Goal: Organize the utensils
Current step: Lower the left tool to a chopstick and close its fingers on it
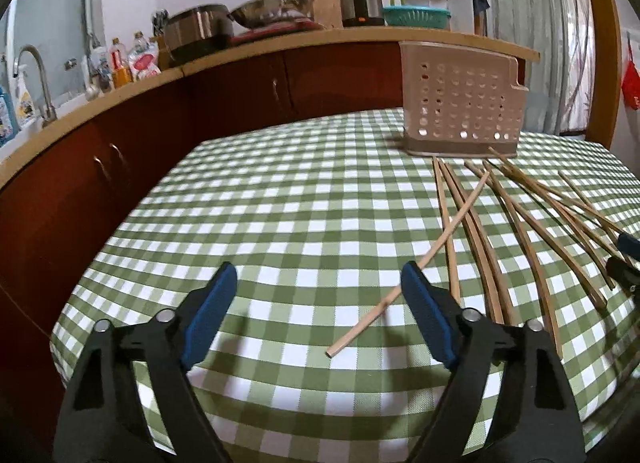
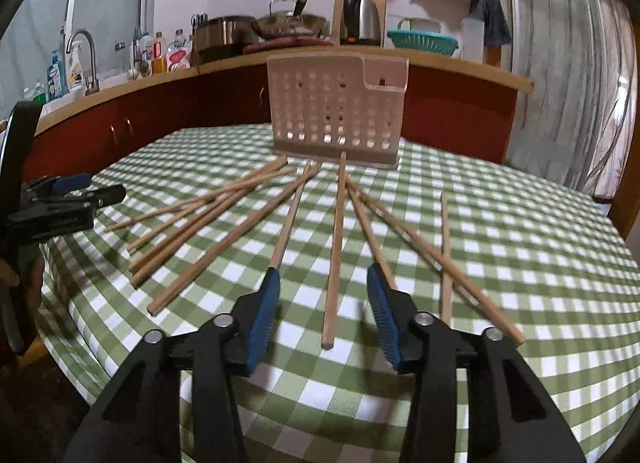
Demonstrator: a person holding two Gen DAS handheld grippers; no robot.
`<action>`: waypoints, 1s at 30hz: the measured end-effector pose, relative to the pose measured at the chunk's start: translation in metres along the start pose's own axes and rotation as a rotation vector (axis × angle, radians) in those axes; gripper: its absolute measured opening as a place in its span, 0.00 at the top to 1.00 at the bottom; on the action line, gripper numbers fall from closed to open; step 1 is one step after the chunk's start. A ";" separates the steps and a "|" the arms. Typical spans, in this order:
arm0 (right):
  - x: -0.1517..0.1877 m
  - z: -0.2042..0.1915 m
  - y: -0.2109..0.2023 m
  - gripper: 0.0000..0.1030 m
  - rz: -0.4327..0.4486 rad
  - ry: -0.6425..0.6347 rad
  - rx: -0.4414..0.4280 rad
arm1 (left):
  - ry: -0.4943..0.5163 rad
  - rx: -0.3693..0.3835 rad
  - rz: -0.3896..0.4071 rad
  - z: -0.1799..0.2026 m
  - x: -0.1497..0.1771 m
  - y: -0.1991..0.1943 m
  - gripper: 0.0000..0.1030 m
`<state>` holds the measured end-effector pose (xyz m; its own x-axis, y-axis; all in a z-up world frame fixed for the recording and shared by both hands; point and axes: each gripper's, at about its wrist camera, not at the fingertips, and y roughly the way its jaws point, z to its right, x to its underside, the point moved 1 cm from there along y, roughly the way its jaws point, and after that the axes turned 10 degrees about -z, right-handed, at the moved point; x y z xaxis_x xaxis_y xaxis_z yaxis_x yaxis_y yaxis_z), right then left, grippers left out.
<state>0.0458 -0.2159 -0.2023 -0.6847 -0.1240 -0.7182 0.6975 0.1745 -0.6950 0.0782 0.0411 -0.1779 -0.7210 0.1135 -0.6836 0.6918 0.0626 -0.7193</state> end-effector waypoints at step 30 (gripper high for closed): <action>0.003 0.013 0.014 0.90 -0.070 0.064 -0.034 | 0.198 0.172 -0.122 0.018 0.008 0.026 0.85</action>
<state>0.0562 -0.2266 -0.2150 -0.7445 -0.0749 -0.6634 0.6404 0.2006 -0.7414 0.0894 0.0256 -0.2040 -0.7651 0.3076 -0.5656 0.5718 -0.0791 -0.8165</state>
